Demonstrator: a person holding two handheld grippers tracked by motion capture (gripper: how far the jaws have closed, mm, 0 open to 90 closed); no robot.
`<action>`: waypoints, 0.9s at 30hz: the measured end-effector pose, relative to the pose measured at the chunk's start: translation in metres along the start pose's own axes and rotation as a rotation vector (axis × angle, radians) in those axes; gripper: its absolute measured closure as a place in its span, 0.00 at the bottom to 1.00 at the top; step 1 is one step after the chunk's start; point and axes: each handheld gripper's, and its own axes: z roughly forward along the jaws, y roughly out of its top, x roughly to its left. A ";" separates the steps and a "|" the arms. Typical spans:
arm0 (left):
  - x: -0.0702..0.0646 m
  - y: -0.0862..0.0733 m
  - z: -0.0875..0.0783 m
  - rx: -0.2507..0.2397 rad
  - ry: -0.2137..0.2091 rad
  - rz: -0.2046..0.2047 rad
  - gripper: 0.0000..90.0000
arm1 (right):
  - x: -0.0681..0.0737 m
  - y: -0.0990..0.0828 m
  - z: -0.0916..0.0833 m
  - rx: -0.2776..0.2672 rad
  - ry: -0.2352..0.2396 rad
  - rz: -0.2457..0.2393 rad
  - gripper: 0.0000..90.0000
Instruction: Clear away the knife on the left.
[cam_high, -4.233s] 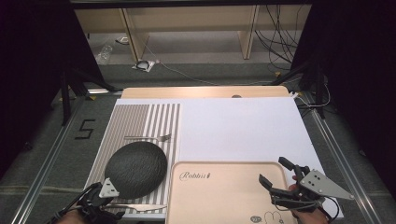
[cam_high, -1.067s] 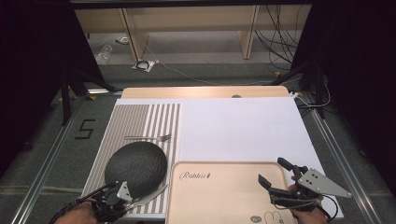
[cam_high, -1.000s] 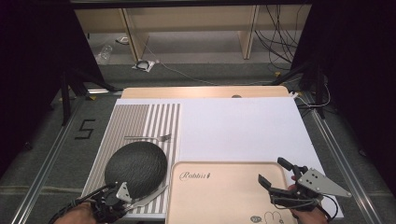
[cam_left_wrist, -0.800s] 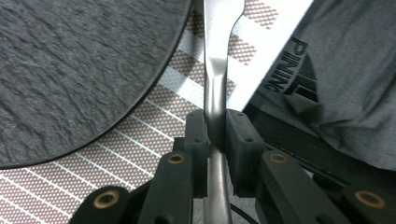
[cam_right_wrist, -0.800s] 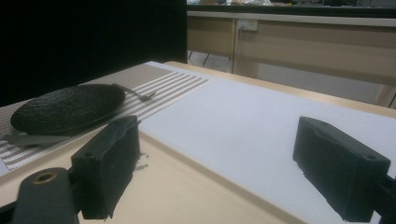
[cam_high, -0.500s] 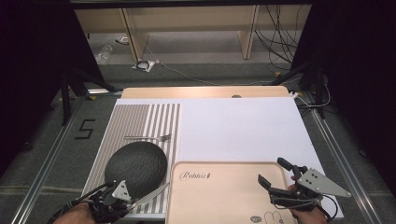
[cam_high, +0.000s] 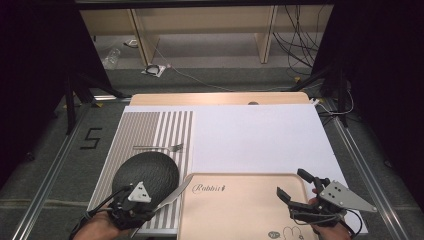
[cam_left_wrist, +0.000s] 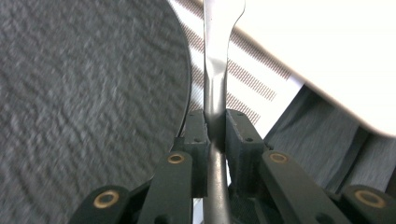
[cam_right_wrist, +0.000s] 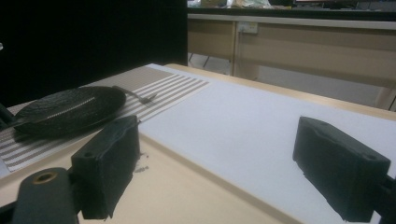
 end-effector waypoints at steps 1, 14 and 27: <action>-0.001 0.002 0.001 -0.006 0.002 -0.001 0.88 | 0.000 0.000 0.000 0.002 -0.001 0.001 0.17; -0.013 0.023 0.003 -0.076 -0.003 0.002 0.88 | 0.000 0.000 0.000 0.001 0.000 0.002 0.17; -0.034 0.052 0.015 -0.101 -0.032 0.022 0.88 | -0.001 0.001 -0.001 -0.010 -0.003 0.007 0.17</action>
